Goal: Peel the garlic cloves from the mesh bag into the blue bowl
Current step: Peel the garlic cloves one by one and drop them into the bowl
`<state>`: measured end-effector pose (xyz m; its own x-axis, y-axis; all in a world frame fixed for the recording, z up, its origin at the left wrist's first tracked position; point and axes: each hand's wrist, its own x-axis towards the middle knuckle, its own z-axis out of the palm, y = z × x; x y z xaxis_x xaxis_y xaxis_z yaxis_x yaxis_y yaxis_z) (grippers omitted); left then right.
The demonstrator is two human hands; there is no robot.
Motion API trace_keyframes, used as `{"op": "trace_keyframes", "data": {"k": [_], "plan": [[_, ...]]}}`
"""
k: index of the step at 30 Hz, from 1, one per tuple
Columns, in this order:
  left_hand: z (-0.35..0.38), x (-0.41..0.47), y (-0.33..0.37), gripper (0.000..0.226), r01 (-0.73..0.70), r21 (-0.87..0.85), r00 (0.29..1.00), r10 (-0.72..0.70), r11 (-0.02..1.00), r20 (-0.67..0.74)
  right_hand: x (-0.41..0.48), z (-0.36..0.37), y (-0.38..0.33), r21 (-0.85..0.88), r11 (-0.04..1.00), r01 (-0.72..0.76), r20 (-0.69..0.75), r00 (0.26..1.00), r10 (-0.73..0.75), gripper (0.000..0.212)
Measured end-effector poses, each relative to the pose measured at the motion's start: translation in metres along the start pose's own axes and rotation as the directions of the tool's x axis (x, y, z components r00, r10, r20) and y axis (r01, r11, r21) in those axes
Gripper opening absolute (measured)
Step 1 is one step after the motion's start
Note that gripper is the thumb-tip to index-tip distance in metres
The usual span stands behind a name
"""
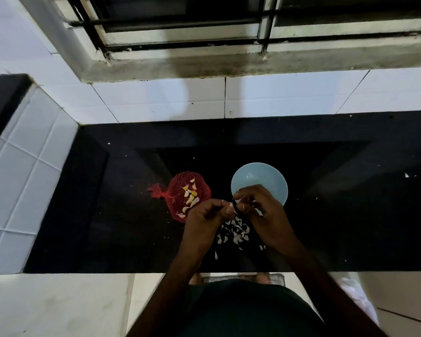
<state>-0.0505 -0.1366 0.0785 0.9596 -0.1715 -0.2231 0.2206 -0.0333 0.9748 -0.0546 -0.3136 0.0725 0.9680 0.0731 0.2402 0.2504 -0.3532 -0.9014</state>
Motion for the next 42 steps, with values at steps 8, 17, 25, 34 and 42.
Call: {"op": "trace_keyframes", "data": {"k": [8, 17, 25, 34, 42], "plan": [[0.000, 0.001, 0.004, 0.011, 0.008, 0.035, 0.999, -0.009, 0.999, 0.037, 0.014, -0.011, -0.003, -0.070, 0.992, 0.102, 0.098, 0.991, -0.095, 0.011], [0.000, 0.002, 0.006, 0.010, -0.057, 0.130, 0.998, 0.055, 0.990, 0.017, 0.017, -0.014, -0.009, -0.068, 0.998, 0.016, 0.178, 0.984, -0.004, 0.013], [-0.006, 0.005, 0.003, 0.018, -0.209, 0.397, 0.974, 0.155, 0.893, 0.164, 0.027, -0.031, -0.008, 0.050, 0.974, -0.221, 0.503, 0.848, 0.167, 0.009], [-0.006, 0.010, 0.003, 0.008, -0.384, 0.537, 0.920, 0.360, 0.751, 0.154, 0.029, -0.023, -0.011, 0.056, 0.973, -0.224, 0.526, 0.835, 0.161, 0.010], [0.006, 0.006, 0.006, 0.014, -0.204, 0.340, 0.969, 0.239, 0.918, -0.064, 0.025, -0.008, -0.009, -0.011, 0.998, -0.057, 0.317, 0.947, 0.057, 0.016]]}}
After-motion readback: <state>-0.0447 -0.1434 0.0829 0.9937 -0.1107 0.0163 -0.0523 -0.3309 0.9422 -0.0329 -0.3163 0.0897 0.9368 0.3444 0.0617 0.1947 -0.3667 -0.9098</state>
